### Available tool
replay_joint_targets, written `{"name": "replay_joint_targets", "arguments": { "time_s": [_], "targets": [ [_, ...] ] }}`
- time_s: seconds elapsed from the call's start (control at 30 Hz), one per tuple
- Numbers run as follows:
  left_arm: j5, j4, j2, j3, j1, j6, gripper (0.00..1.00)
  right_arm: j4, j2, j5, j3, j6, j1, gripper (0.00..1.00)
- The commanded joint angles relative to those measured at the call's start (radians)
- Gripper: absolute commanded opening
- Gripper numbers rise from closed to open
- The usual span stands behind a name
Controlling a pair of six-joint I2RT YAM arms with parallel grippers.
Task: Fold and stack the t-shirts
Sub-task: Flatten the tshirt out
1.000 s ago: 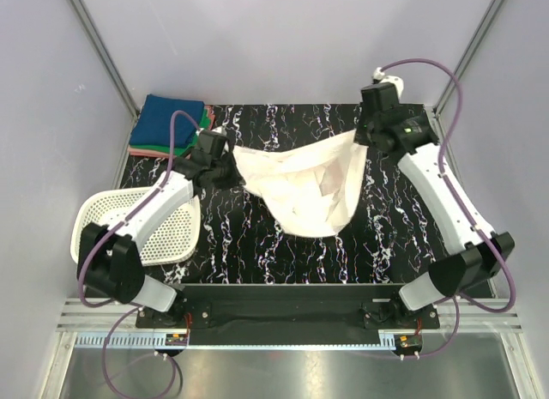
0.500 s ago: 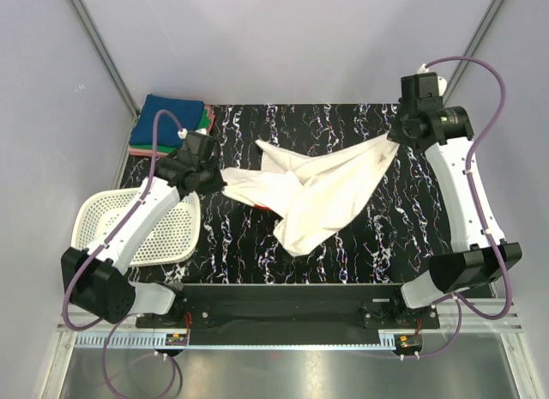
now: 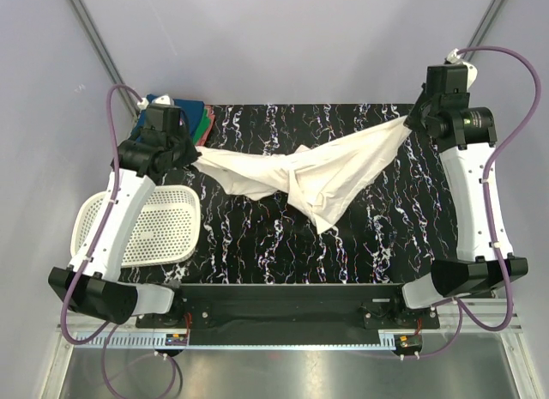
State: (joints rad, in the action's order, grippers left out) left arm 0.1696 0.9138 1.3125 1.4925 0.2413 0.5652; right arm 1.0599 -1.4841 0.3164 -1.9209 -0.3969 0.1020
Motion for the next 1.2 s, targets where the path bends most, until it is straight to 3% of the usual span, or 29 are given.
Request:
{"name": "replay_joint_targets", "arguments": {
  "time_s": [0.0,0.2,0.4,0.5,0.53,0.6,0.7,0.73,0.83,0.93,0.97,1.03,1.1,1.17],
  "targets": [
    [0.004,-0.007,-0.025,0.063,-0.007,-0.042,0.0,-0.048,0.002,0.075,-0.062,0.015,-0.027,0.0],
    [-0.163,-0.056,-0.097,0.02,-0.005,-0.039,0.0,0.063,-0.047,0.067,-0.087,0.015,-0.059,0.0],
    [-0.375,-0.189,-0.243,-0.331,0.03,-0.007,0.0,0.112,-0.031,0.07,-0.031,0.012,-0.065,0.03],
    [-0.374,-0.226,-0.308,-0.526,0.101,0.03,0.0,0.072,0.002,0.053,0.144,-0.005,-0.067,0.05],
    [-0.386,-0.242,-0.334,-0.572,0.116,0.044,0.0,0.04,0.028,0.056,0.199,-0.022,-0.071,0.08],
    [-0.423,-0.285,-0.357,-0.714,0.153,0.096,0.01,0.0,0.047,0.05,0.33,-0.03,-0.079,0.22],
    [-0.443,-0.32,-0.42,-0.848,0.168,0.14,0.18,0.012,0.012,0.027,0.318,-0.028,-0.081,0.32],
    [-0.44,-0.32,-0.433,-0.862,0.168,0.144,0.39,0.043,-0.008,0.007,0.3,-0.036,-0.081,0.37],
    [-0.406,-0.285,-0.426,-0.821,0.167,0.133,0.57,0.035,0.005,-0.086,0.266,-0.052,-0.079,0.47],
    [-0.308,-0.225,-0.322,-0.694,0.162,0.113,0.63,-0.087,0.071,-0.253,0.33,-0.045,-0.062,0.53],
    [-0.291,-0.202,-0.285,-0.664,0.15,0.111,0.64,-0.136,0.088,-0.383,0.4,-0.045,-0.036,0.53],
    [-0.248,-0.168,-0.21,-0.611,0.107,0.114,0.61,-0.29,0.111,-0.491,0.466,-0.024,0.023,0.55],
    [-0.242,-0.226,-0.199,-0.615,0.078,0.102,0.62,-0.371,0.09,-0.534,0.528,0.016,0.147,0.57],
    [-0.281,-0.278,-0.179,-0.63,0.056,0.096,0.62,-0.411,-0.013,-0.6,0.513,0.053,0.194,0.58]
  ]
}}
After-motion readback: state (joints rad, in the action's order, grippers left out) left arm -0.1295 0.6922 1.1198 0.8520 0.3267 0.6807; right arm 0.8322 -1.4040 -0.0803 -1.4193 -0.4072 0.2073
